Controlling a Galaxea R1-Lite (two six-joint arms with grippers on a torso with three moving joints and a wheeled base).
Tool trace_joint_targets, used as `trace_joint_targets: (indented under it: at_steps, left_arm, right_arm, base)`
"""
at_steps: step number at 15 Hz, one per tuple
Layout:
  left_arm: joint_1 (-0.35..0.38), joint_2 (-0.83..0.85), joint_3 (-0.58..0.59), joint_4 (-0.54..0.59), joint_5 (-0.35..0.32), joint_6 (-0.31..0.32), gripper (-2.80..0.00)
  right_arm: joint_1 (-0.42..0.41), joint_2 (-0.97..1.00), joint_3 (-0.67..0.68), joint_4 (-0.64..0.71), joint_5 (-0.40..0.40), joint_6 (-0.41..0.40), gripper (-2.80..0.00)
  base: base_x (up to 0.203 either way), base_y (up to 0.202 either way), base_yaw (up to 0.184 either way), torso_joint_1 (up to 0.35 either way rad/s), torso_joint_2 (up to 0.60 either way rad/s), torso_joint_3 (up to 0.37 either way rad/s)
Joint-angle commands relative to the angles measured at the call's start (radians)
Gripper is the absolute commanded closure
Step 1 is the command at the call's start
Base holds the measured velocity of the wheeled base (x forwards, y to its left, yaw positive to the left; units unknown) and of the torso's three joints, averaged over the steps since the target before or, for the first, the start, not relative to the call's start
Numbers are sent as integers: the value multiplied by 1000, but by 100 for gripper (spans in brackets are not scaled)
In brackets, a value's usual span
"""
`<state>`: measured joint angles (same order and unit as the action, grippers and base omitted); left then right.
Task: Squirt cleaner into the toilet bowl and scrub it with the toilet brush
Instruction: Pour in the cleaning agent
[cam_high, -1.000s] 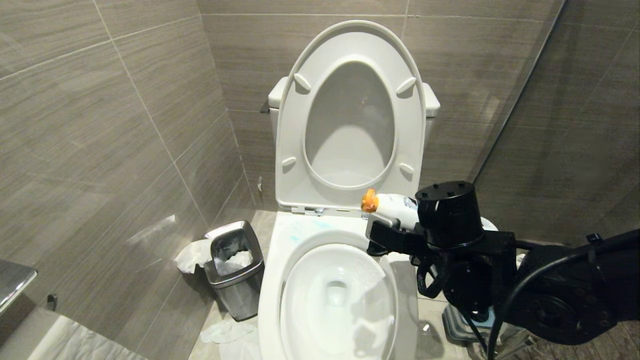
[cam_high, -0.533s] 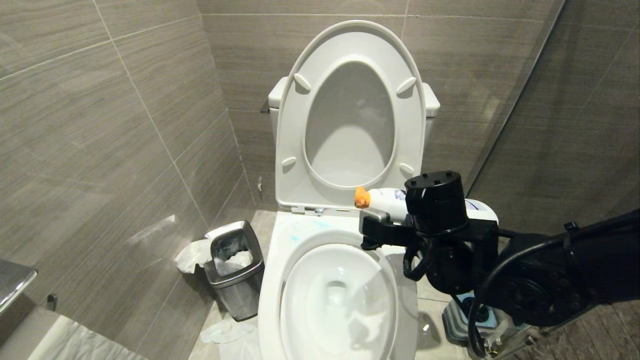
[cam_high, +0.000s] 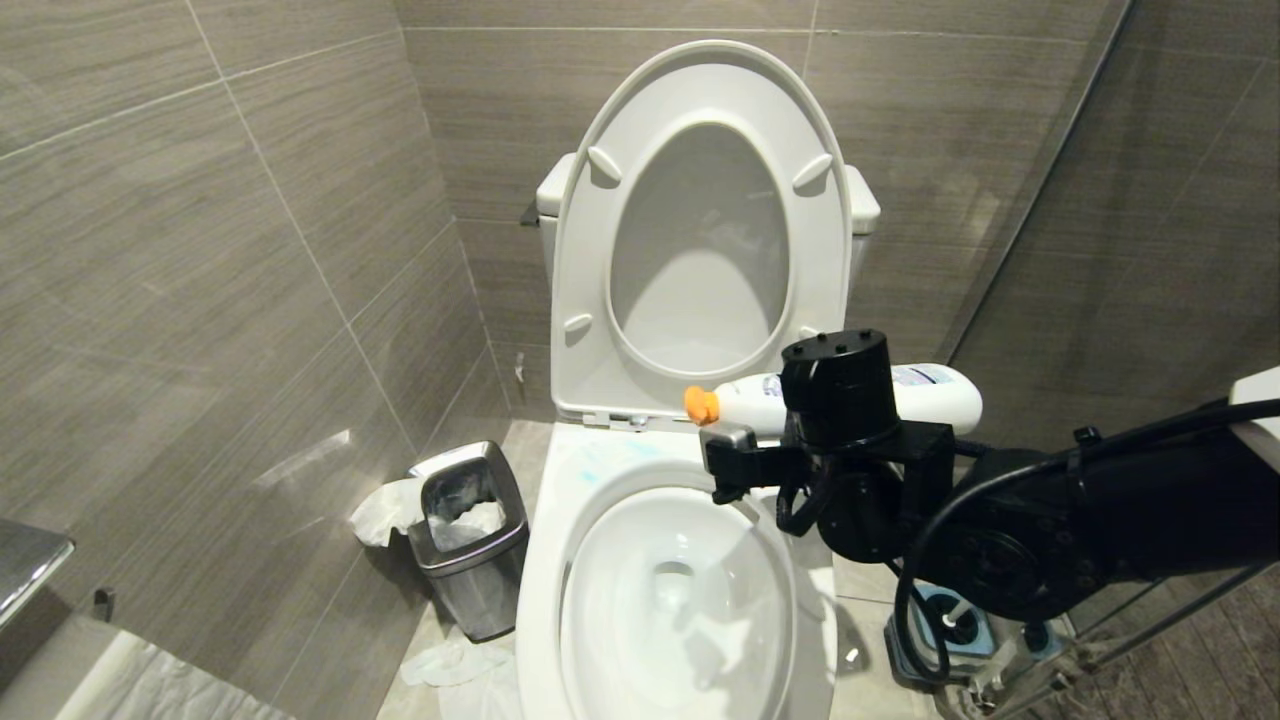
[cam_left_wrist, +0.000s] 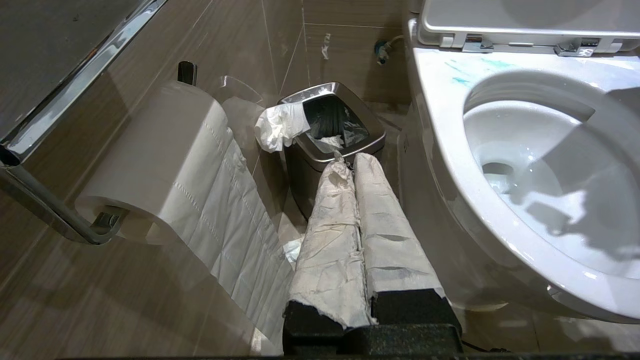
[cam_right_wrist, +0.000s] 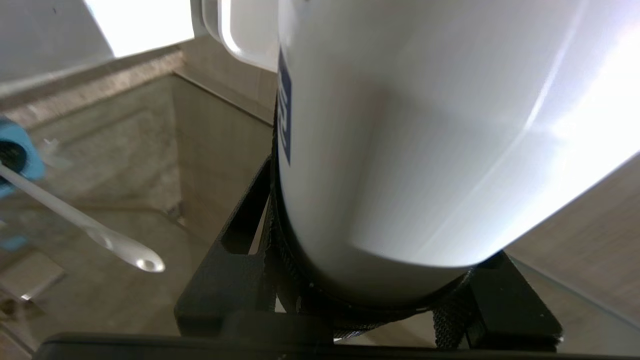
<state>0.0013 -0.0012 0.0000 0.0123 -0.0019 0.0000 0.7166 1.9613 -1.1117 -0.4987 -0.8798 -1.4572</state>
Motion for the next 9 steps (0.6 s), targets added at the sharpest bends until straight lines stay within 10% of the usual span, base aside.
trace_joint_targets:
  at_steps: [1, 9]
  left_arm:
    - [-1, 1, 0, 0, 0, 0, 0]
    - [0, 1, 0, 0, 0, 0, 0]
  right_arm:
    - [1, 11, 0, -4, -14, -37, 0]
    - [1, 8, 1, -4, -40, -182, 0]
  base:
    - [0, 0, 0, 0, 0, 0]
    - [0, 0, 0, 0, 0, 0]
